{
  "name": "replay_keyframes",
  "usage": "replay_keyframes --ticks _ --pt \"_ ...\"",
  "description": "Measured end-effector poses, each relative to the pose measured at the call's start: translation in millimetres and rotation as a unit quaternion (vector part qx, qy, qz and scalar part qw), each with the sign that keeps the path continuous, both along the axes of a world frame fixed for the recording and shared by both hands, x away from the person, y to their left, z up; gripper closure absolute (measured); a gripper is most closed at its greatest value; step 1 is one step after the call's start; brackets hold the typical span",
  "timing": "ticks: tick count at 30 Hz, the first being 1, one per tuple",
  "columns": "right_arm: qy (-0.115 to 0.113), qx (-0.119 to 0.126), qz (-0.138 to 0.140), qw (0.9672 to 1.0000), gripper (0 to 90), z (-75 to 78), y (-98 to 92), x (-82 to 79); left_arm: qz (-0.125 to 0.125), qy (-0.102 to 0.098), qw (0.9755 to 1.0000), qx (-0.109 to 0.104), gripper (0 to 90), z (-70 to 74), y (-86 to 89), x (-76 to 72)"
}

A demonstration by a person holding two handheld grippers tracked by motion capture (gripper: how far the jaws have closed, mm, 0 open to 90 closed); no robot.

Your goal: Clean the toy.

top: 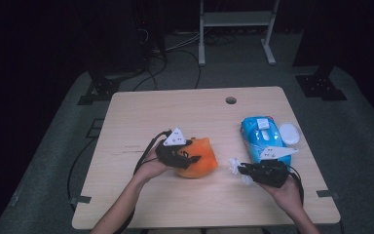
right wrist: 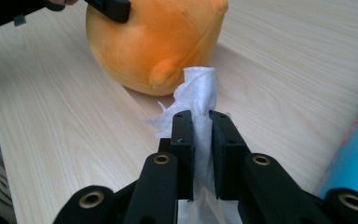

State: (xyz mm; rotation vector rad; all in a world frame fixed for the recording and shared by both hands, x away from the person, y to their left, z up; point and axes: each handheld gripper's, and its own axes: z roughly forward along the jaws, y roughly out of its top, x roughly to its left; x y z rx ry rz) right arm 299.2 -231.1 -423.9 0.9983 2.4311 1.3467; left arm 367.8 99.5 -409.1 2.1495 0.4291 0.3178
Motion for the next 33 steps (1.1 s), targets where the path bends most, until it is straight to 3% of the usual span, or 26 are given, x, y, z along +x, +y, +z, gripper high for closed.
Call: replay_keyframes --ticks 5,13,20,25,33 --pt "0.01 -0.021 -0.001 0.9997 78.2 -6.3 -8.7 -5.2 0.0 0.002 1.0 0.001 33.5 0.2 0.1 -0.6" --pt "0.027 -0.042 -0.01 0.9987 64.6 -15.9 -28.9 -15.7 -0.001 0.004 1.0 0.003 32.4 0.9 0.1 0.0" --pt "0.025 -0.029 -0.011 0.9992 57.9 -19.2 -37.5 -20.7 0.002 0.006 1.0 0.001 29.8 3.4 -0.7 0.6" --pt "0.023 -0.02 -0.004 0.9995 53.1 -21.9 -37.6 -22.2 0.005 -0.001 0.9999 -0.012 25.9 11.6 1.6 -0.9" --pt "0.016 -0.011 -0.003 0.9998 47.9 -21.8 -38.0 -22.4 0.016 -0.006 0.9997 -0.02 19.5 23.7 14.2 -2.0"
